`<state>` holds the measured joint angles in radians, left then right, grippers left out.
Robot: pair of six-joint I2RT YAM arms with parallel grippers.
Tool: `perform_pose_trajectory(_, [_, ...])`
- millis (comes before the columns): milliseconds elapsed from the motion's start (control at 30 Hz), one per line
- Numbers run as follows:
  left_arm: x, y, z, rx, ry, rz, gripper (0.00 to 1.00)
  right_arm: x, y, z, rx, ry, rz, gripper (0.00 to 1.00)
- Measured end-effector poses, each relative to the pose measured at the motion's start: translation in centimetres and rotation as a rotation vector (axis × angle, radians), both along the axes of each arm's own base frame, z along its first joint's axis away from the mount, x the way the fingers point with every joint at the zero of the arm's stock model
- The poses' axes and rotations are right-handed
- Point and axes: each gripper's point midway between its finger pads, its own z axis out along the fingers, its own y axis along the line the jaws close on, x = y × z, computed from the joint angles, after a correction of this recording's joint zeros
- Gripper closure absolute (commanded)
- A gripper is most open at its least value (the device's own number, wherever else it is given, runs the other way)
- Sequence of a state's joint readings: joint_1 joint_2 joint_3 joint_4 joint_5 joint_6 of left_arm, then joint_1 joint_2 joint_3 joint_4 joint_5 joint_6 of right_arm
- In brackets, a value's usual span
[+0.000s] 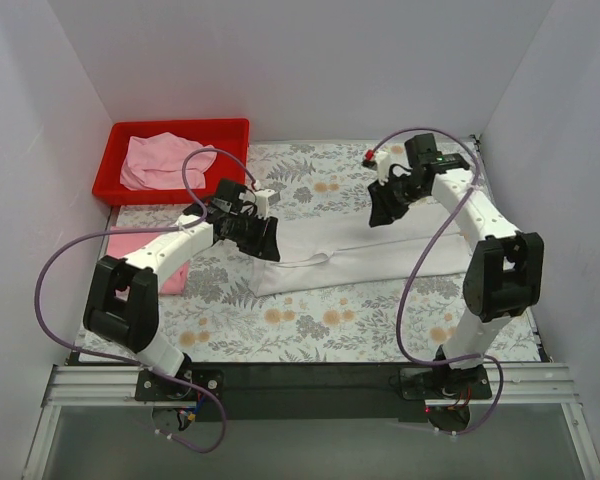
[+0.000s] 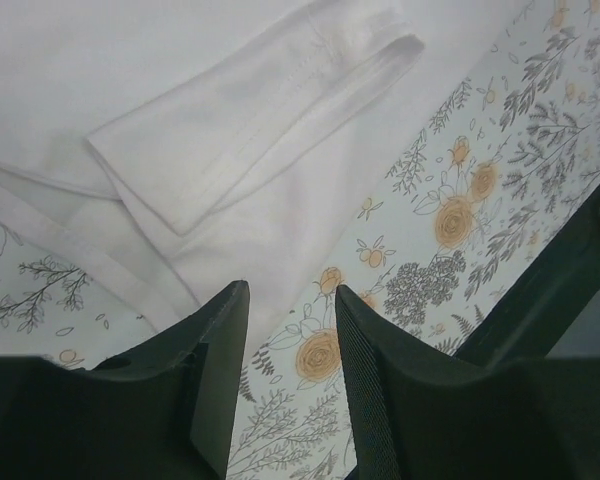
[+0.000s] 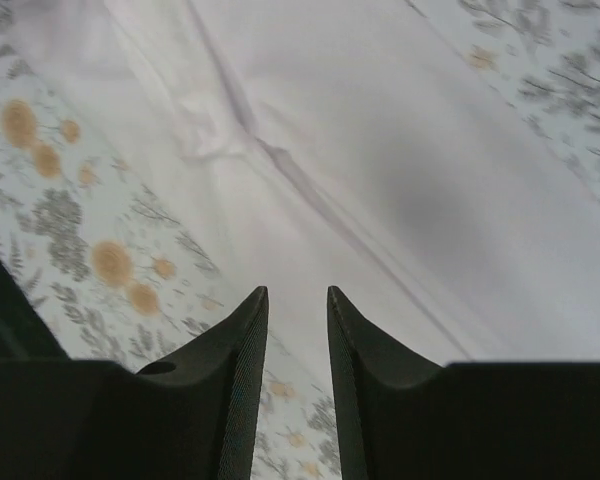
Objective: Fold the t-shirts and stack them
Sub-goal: Fold the tshirt
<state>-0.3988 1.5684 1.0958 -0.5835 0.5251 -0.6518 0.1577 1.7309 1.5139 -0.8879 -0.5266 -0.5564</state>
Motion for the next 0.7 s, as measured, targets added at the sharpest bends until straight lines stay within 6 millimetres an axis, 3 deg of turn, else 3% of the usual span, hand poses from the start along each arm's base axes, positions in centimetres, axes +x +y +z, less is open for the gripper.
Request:
perform_pose_trajectory(100, [0.2,-0.5,-1.0,-0.018,0.054,0.031,0.6,-1.6,5.5,-0.6,0.091,0.094,0.051,0.62])
perform_pose_trajectory(267, [0.5,-0.8,-2.9,-0.012,0.125,0.081,0.57,-3.2,10.5,-4.1,0.148,0.282,0.031,0.58])
perform_pose_trajectory(500, [1.4,-0.9,-3.6,-0.004,0.133,0.136,0.56,-5.6,13.4,-6.1,0.156,0.394,0.005,0.52])
perform_pose_trajectory(700, [1.3,-0.6,-6.0,0.036,0.193,0.161,0.56,-5.8,13.8,-6.8,0.165,0.423,-0.017,0.52])
